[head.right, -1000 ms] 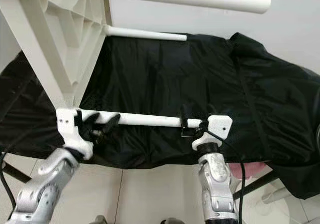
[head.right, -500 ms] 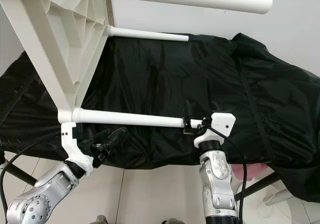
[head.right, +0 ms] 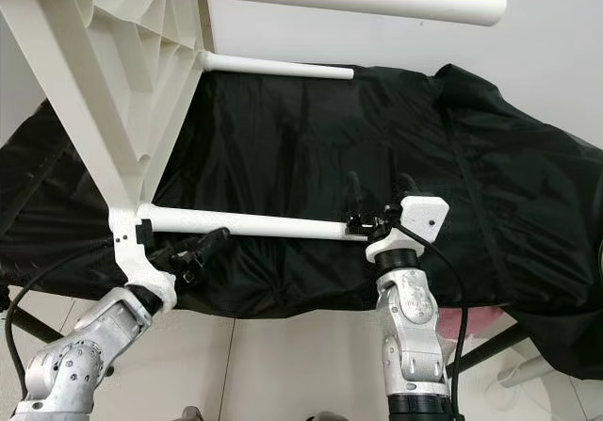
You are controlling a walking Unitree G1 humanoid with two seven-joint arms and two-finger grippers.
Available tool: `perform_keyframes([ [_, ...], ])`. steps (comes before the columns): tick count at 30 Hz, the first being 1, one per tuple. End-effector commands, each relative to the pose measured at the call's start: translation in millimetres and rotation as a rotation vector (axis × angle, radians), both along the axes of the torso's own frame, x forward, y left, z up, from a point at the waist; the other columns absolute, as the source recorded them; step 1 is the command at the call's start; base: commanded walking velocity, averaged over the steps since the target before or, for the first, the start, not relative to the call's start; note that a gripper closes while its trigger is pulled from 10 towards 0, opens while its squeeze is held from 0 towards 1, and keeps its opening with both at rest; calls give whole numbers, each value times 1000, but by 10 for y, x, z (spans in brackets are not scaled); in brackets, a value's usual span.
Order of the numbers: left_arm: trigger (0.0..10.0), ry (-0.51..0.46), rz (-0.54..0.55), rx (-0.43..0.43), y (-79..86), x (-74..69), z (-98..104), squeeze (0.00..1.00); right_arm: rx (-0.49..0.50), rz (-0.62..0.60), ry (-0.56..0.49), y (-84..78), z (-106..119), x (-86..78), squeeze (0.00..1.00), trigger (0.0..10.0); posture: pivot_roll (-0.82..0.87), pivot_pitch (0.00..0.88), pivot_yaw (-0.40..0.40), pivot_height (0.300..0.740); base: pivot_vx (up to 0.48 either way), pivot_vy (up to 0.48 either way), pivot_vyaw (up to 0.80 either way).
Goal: Building children table
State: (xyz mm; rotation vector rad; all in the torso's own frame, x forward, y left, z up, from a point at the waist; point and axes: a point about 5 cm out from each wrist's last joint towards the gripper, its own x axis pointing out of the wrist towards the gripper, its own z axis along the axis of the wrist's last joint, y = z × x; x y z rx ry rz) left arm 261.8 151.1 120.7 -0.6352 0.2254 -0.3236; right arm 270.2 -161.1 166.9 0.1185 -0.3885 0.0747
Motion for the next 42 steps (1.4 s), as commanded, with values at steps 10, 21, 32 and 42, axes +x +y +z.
perform_keyframes([
  [10,10000,120,146,-10,111,74,-23,0,-57,29,-37,80,106,-6,0,10000,31,32,-3,740,0,0,0],
  [21,10000,198,179,-34,52,154,-14,0,-147,23,-103,163,238,-55,0,10000,15,57,16,740,0,0,0],
  [32,10000,250,194,-78,-106,238,71,0,-230,20,-152,274,316,-118,0,10000,2,67,27,740,0,0,0],
  [42,10000,313,217,-122,-254,206,48,0,-257,14,-169,289,367,-140,0,10000,-2,71,26,740,0,0,0],
])
